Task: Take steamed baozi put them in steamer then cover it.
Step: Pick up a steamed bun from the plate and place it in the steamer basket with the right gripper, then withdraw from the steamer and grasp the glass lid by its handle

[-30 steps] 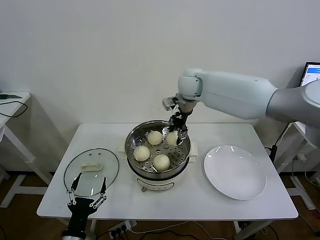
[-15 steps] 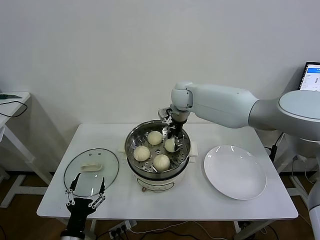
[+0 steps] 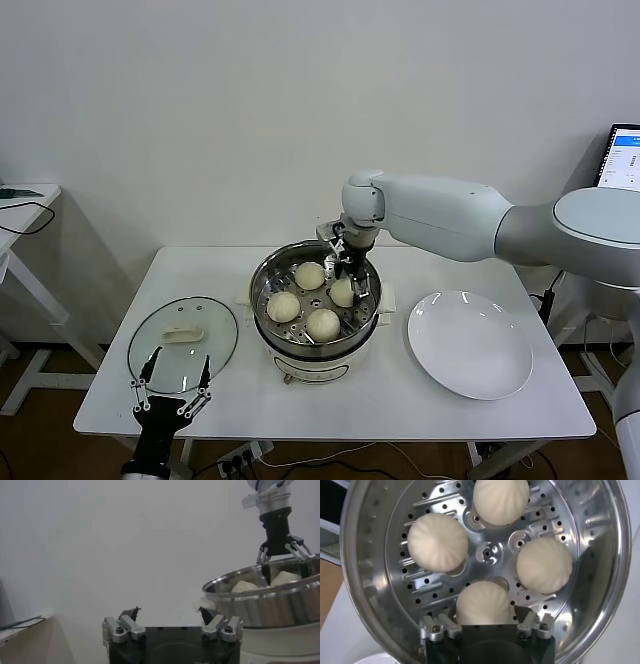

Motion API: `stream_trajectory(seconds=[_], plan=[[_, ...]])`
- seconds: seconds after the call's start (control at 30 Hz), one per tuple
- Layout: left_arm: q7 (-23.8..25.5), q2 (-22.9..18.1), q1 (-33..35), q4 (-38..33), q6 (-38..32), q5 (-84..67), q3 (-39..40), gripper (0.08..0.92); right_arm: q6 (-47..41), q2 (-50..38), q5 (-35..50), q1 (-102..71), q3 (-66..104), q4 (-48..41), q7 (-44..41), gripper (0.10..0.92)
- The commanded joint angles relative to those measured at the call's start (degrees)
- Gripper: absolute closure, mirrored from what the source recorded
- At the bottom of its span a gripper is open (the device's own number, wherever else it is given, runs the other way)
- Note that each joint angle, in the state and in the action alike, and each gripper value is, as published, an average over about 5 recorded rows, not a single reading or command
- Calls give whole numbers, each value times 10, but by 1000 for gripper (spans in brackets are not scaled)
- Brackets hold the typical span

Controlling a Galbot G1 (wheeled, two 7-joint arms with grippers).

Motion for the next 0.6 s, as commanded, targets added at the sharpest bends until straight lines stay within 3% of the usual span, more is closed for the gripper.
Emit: stream_trajectory(seconds=[0.03, 0.13, 0.2, 0.47, 0.6], plan=[[1, 0, -1, -3, 1, 5, 5, 177, 5, -62, -15, 11, 58, 63, 0, 203], [0, 2, -5, -1, -2, 18, 6, 177, 21, -109, -16, 16, 108, 102, 12, 203], [-1, 4, -9, 2, -5, 30, 4, 177, 45, -148, -4, 10, 147, 136, 64, 203], [-10, 10, -48, 14, 3, 66, -7, 177, 126, -322, 95, -86, 221, 275, 613, 203], [-13, 11, -71, 14, 14, 81, -10, 177, 180, -372, 104, -217, 341, 290, 775, 203]])
